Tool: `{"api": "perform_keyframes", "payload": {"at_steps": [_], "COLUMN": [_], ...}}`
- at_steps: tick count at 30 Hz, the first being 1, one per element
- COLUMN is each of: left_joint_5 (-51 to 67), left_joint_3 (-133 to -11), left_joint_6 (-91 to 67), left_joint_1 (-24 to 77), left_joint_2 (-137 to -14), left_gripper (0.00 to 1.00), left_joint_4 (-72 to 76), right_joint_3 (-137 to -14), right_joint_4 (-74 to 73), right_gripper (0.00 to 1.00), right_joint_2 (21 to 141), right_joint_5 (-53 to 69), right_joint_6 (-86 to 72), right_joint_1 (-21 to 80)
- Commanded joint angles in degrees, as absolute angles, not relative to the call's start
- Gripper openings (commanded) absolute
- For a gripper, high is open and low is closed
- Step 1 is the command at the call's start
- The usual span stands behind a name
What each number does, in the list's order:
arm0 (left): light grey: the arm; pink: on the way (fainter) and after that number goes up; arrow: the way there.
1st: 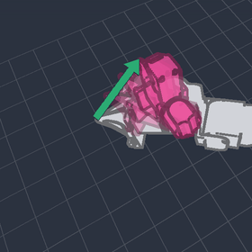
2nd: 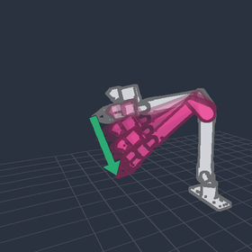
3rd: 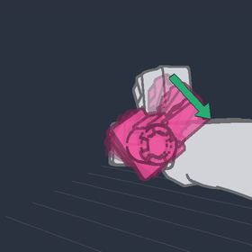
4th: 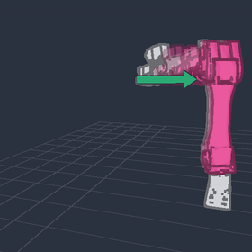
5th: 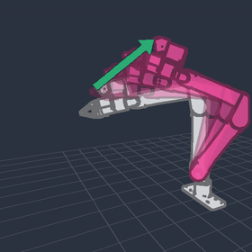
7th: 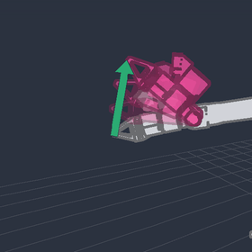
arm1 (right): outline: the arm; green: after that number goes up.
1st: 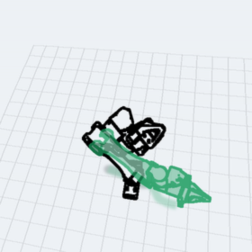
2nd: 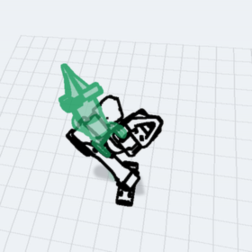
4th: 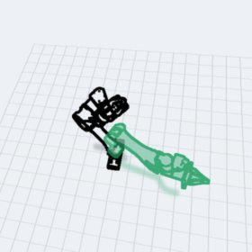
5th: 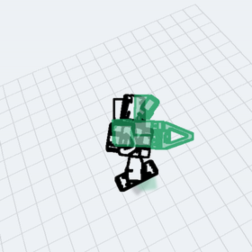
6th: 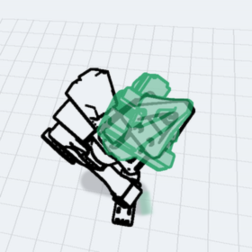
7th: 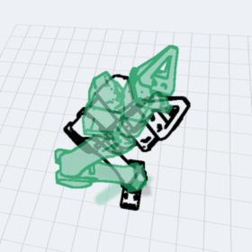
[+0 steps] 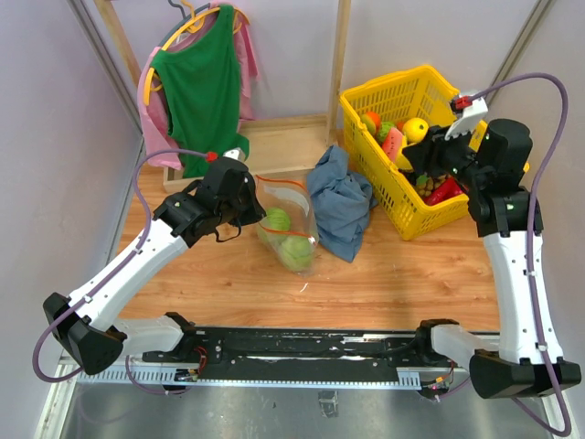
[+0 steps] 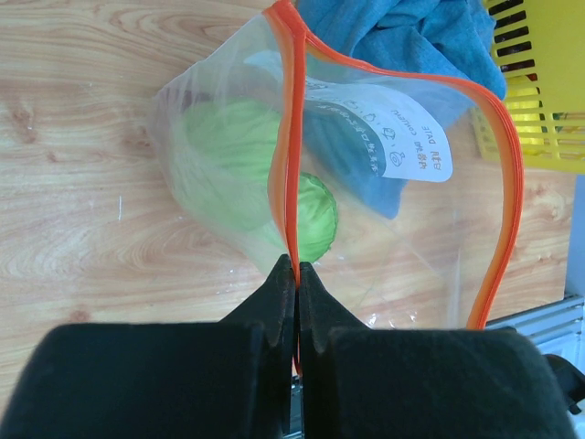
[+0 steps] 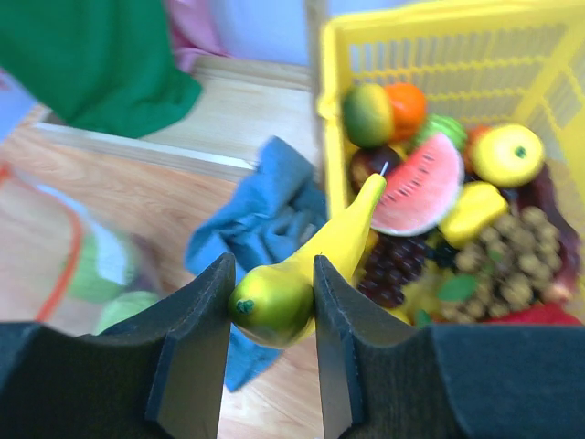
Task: Place the food in the zip-top bag and seal the zipper
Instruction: Pick up the fake fruit from the bin, then place the fake fruit in the zipper food storage bag.
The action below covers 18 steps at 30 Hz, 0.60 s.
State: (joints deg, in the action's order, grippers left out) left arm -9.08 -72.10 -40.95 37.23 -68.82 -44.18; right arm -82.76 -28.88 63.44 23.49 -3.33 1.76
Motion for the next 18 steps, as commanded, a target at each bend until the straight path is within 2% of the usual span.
{"api": "perform_keyframes", "payload": {"at_steps": [1,9,18], "left_joint_5": [-8.85,-9.04,-9.25], "left_joint_3": [-73.9,-74.5,-74.7], "left_joint_6": [-40.47,-40.58,-40.49], "left_joint_1": [36.82,36.82,36.8], "left_joint_2": [-68.65,-68.74,-68.84], "left_gripper": [0.0,0.0,0.0], "left_joint_4": [-41.92,-41.92,-41.95], "right_joint_3": [-83.6,-83.12,-84.66], "right_joint_4": [-23.26,-18.08,-19.15], "right_gripper": [0.01,0.01,0.01], "right_joint_2": [61.15,61.45,67.04], "right_joint_5": [32.24,40.65,45.54], "right_joint_6": [-6.87,-10.43,-13.02], "right_joint_1": [6.92,17.06,29.41]}}
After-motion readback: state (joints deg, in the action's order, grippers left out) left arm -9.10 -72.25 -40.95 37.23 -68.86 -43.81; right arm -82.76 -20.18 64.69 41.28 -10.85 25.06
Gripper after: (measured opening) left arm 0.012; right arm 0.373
